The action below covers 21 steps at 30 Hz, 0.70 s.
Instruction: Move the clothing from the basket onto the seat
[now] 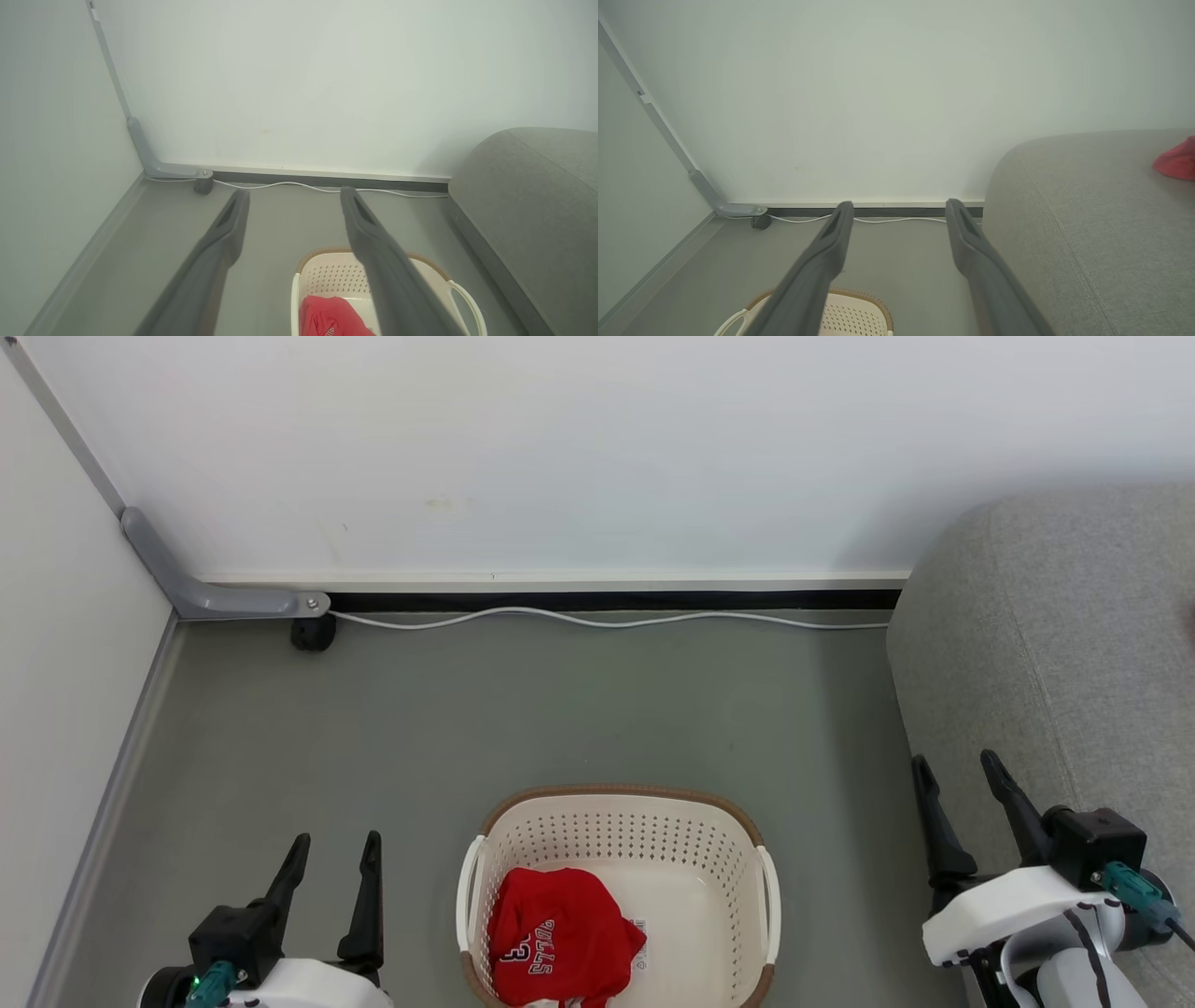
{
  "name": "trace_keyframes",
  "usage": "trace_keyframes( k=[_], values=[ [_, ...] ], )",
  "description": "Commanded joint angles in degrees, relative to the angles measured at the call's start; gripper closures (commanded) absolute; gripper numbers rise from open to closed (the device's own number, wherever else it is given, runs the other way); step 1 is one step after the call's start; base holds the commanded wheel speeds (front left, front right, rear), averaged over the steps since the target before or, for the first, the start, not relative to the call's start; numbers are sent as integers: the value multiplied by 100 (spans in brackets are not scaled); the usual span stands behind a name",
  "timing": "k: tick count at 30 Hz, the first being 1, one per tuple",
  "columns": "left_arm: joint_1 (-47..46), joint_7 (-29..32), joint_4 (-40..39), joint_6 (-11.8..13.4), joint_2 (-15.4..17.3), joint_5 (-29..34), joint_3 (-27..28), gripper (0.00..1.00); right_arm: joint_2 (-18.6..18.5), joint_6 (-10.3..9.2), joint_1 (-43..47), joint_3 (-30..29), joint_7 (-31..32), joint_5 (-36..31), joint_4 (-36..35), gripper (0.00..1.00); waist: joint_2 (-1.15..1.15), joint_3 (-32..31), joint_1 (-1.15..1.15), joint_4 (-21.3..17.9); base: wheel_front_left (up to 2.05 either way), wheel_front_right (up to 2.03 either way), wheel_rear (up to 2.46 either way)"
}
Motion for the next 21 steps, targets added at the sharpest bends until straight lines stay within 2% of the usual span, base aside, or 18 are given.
trace_keyframes(
  k=[1, 10, 21],
  values=[
    [-128, -29, -149, 39, 49, -44, 152, 0, -17, 8, -125, 95, -34, -16, -170, 0, 0, 30, 0, -7, 0, 0, 0],
    [-326, -29, -41, 54, 49, -274, -253, 0, -43, 8, -413, 75, -34, -90, -456, 0, 0, 543, 0, -3, 0, 0, 0],
    [-1106, -29, 334, 131, 49, -675, -1326, 0, -189, 8, -1176, -22, -34, -134, -785, 0, 0, 1796, 0, -18, 0, 0, 0]
  ],
)
